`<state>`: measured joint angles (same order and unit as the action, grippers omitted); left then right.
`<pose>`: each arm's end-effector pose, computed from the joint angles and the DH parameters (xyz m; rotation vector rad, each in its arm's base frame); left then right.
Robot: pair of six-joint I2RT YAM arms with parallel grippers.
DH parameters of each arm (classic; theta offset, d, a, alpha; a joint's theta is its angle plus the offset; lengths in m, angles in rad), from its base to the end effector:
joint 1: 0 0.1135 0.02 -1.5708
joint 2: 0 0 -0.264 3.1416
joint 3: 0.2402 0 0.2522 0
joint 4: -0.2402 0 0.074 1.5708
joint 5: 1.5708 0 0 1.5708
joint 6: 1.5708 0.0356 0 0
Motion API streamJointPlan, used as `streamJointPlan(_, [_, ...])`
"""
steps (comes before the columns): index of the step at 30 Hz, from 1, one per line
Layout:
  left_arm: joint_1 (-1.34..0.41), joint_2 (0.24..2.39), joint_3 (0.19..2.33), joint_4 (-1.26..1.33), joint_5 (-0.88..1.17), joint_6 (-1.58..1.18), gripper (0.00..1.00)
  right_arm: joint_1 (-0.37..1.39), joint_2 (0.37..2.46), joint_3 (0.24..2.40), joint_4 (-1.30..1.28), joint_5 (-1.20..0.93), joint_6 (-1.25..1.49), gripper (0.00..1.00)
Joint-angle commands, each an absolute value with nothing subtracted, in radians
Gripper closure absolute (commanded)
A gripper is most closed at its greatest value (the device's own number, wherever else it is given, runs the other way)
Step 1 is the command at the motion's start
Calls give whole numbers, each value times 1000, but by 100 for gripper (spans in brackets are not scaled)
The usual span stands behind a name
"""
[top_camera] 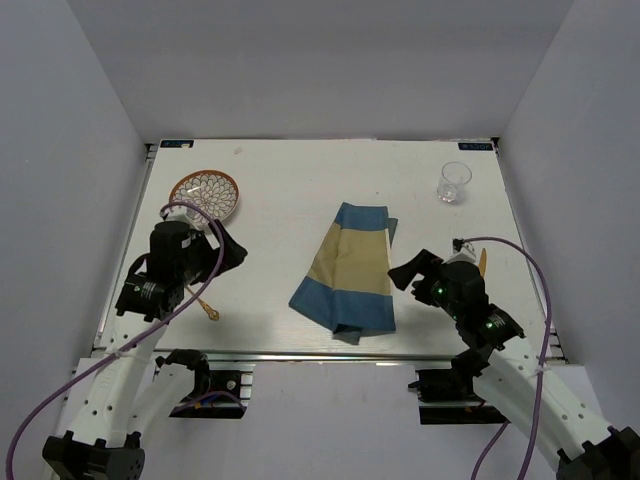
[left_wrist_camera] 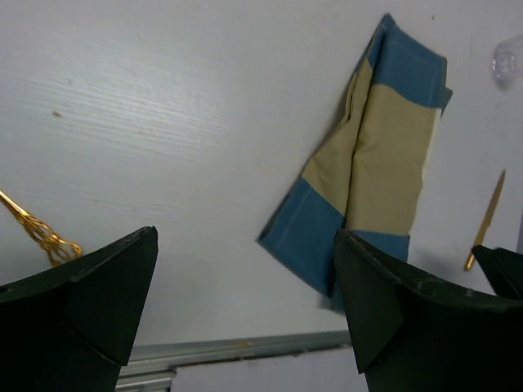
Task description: Set the dinner table for one person
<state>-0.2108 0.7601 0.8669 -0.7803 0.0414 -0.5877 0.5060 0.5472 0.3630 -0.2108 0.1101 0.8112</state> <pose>0.1478 -0.0331 0.3128 -0.4061 2.2509 -0.4716 0.1308 0.0680 0.2229 0.3841 2.0046 0.7431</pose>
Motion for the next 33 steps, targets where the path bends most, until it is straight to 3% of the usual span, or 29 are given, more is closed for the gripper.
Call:
streamJointPlan(1, [-206, 767, 796, -792, 179, -681, 2, 506, 523, 333, -341, 201, 1050, 11])
streamJointPlan(5, [-206, 755, 744, -808, 138, -718, 2, 514, 443, 226, -327, 201, 1207, 11])
streamJointPlan(12, [-206, 735, 643, -741, 186, -768, 2, 523, 587, 196, -284, 69, 1137, 11])
streamJointPlan(18, [-206, 761, 531, -637, 218, -799, 2, 546, 512, 77, -262, 32, 1161, 21])
streamJointPlan(23, [-206, 883, 502, -503, 264, -801, 2, 552, 561, 14, -168, 11, 1149, 39])
streamJointPlan(25, [-206, 948, 538, -494, 275, -775, 2, 557, 601, 14, -146, 11, 1129, 53])
streamJointPlan(28, [-215, 1031, 551, -471, 287, -756, 2, 558, 629, 25, -135, 29, 1105, 84])
streamJointPlan(29, [-215, 1049, 543, -456, 291, -753, 2, 558, 630, 26, -130, 32, 1101, 100])
streamJointPlan(33, [-238, 1139, 508, -362, 328, -749, 2, 560, 617, 55, -147, 60, 1071, 100])
